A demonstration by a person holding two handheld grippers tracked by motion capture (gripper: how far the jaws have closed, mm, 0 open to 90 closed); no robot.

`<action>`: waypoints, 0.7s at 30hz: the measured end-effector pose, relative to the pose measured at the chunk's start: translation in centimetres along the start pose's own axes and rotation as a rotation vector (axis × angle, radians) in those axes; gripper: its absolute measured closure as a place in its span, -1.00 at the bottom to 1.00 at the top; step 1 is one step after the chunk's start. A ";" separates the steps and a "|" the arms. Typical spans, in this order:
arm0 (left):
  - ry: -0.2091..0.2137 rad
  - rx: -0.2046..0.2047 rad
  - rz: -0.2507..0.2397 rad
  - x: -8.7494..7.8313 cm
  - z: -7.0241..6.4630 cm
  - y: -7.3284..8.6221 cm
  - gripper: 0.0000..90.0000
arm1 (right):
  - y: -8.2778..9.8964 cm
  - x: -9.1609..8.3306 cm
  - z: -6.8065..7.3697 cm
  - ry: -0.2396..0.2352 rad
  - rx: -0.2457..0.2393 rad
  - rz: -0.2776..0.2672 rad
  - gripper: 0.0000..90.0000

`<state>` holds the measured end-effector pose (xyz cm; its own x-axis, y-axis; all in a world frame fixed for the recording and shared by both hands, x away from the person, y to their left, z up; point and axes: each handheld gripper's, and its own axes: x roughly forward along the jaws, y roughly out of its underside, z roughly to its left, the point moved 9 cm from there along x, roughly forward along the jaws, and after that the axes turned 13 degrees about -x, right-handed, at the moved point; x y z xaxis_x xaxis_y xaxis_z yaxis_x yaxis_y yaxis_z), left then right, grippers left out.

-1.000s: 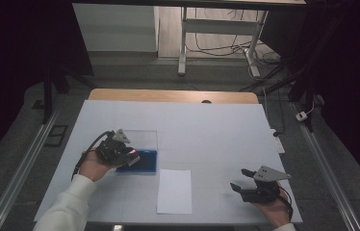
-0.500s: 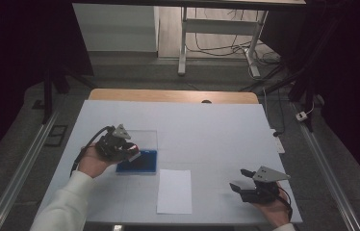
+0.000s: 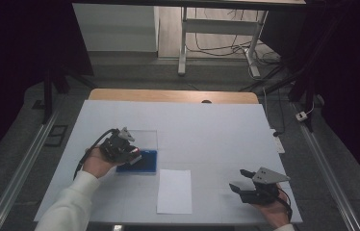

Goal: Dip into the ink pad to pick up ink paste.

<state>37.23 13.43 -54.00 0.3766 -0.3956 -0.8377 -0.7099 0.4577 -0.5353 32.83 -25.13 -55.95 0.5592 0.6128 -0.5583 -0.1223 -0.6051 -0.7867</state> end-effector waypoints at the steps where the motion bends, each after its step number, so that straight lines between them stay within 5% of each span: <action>1: -0.003 -0.005 0.008 0.2 0.1 0.1 0.56 | 0.0 0.0 0.0 0.001 -0.001 0.002 -0.32; 21: -0.010 0.004 0.011 1.1 -0.2 0.1 0.56 | 0.3 0.2 0.2 -0.014 -0.002 0.020 -0.33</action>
<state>37.43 12.93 -54.95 0.3746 -0.3826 -0.8446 -0.7118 0.4651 -0.5264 32.77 -25.08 -56.32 0.5455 0.6075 -0.5774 -0.1312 -0.6185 -0.7748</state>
